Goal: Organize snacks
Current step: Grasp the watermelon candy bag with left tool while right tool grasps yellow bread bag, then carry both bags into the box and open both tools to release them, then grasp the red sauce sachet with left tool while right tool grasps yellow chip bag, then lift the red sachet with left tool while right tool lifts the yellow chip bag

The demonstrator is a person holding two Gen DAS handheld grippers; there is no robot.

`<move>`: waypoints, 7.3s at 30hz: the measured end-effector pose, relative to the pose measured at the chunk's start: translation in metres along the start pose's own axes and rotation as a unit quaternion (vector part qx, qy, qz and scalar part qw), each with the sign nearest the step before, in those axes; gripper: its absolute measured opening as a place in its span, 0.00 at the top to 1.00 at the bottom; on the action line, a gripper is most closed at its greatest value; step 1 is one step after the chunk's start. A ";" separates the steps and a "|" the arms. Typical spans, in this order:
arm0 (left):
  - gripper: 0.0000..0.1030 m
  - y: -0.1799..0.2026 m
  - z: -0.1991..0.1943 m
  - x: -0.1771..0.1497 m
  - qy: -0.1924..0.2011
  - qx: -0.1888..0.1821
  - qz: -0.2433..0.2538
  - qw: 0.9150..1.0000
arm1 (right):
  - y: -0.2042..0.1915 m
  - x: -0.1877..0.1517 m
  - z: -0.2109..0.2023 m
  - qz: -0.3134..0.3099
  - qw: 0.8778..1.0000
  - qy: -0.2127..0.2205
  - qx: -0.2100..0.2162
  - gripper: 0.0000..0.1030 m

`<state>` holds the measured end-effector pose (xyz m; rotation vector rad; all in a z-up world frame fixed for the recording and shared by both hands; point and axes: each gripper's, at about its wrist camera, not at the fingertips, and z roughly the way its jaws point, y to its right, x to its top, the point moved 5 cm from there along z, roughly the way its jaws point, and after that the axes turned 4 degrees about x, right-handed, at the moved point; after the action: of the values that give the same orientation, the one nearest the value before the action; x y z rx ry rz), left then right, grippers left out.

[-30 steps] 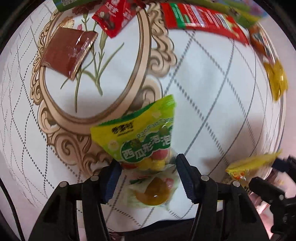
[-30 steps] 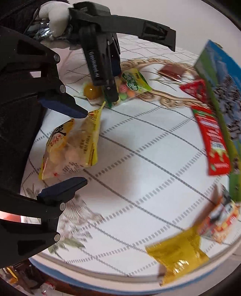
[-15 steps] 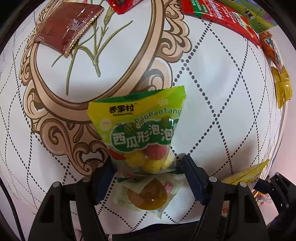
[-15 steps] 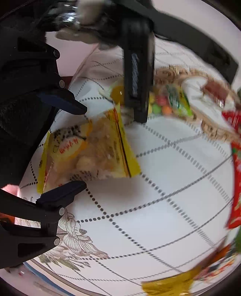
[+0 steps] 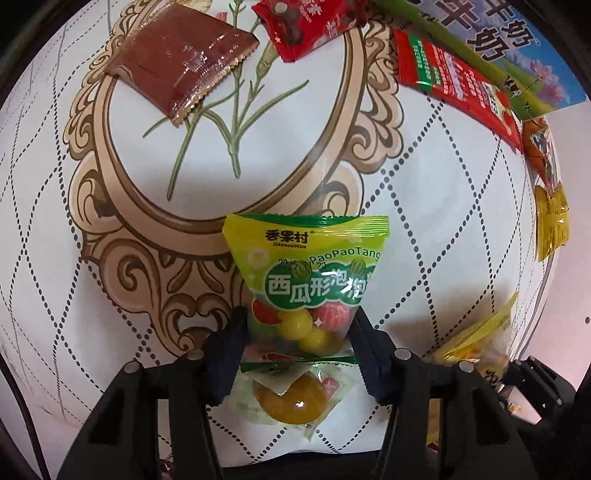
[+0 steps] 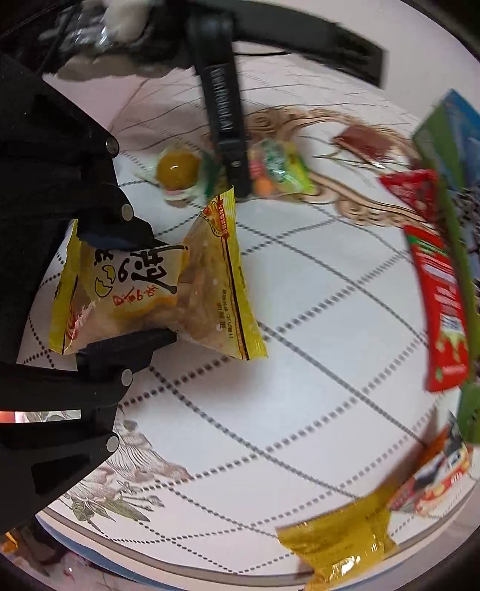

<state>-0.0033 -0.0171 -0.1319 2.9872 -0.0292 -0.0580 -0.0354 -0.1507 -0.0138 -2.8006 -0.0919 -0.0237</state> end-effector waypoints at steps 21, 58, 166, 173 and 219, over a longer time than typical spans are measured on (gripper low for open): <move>0.57 0.053 -0.185 0.082 0.162 -0.090 0.043 0.982 | 0.025 0.128 -0.175 0.035 0.984 0.147 0.098 0.64; 0.12 0.098 -0.147 0.256 0.107 -0.033 0.017 0.994 | 0.039 0.299 -0.117 0.003 0.996 0.070 -0.056 0.05; 0.71 0.121 -0.070 0.047 0.122 0.171 0.252 0.944 | 0.211 0.112 -0.064 0.291 0.946 0.117 0.085 0.39; 0.47 0.056 -0.082 0.080 0.021 -0.114 -0.104 0.988 | 0.196 0.122 -0.059 0.243 0.963 0.106 0.048 0.43; 0.35 0.041 -0.027 0.082 0.025 -0.044 -0.068 0.996 | 0.118 0.087 -0.033 0.112 0.993 0.041 0.005 0.40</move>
<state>0.0794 -0.0552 -0.1019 2.8965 0.1766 -0.0011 0.0593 -0.2677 -0.0192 -2.7777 0.2419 -0.0826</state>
